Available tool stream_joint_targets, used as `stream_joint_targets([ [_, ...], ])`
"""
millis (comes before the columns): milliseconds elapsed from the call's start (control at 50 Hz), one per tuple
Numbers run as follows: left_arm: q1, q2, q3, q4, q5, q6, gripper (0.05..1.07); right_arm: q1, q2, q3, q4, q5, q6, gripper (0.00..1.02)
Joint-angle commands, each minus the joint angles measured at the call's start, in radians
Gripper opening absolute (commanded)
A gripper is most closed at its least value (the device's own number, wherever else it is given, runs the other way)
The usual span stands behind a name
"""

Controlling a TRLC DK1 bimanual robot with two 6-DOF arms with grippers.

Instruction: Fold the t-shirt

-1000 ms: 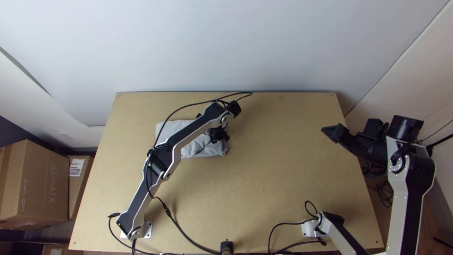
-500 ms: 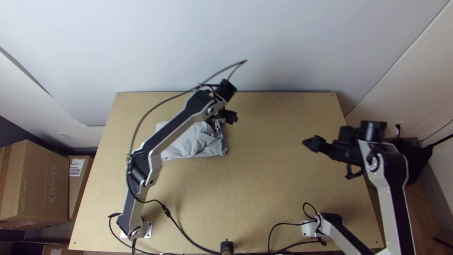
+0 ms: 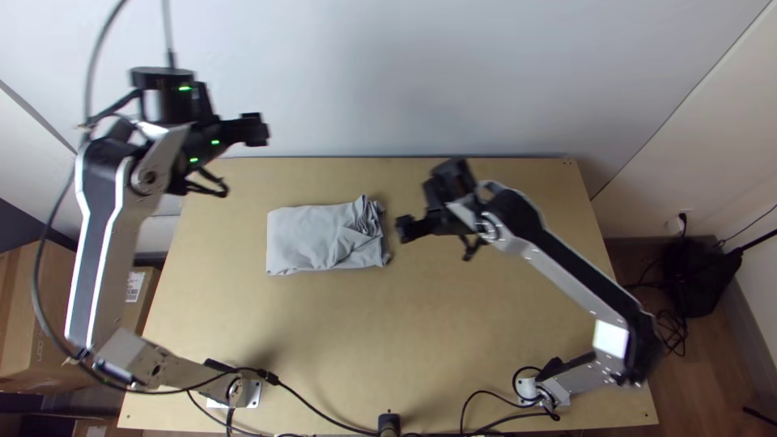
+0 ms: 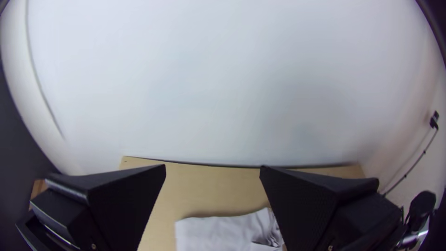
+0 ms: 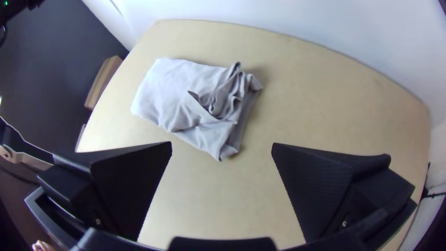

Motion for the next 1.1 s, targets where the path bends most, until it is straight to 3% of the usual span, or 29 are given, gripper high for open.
stream_joint_targets([
  [0, 0.099, -0.089, -0.083, -0.008, 0.039, 0.013, 1.03, 0.083, 0.143, 0.119, 0.029, 0.054, -0.05, 0.99],
  [260, 0.395, -0.229, -0.192, -0.025, 0.164, 0.12, 1.03, 0.182, 0.379, 0.257, 0.221, 0.07, -0.115, 0.99],
  [520, 0.587, -0.262, -0.212, -0.04, 0.224, 0.216, 1.03, 0.191, 0.609, 0.461, 0.296, 0.06, -0.055, 0.99],
  [800, 0.638, -0.242, -0.209, -0.036, 0.27, 0.242, 1.03, 0.141, 0.759, 0.537, 0.253, -0.036, 0.046, 0.99],
  [1080, 0.642, -0.192, -0.21, 0.003, 0.322, 0.206, 1.03, 0.106, 0.637, 0.398, -0.033, -0.078, 0.139, 0.99],
])
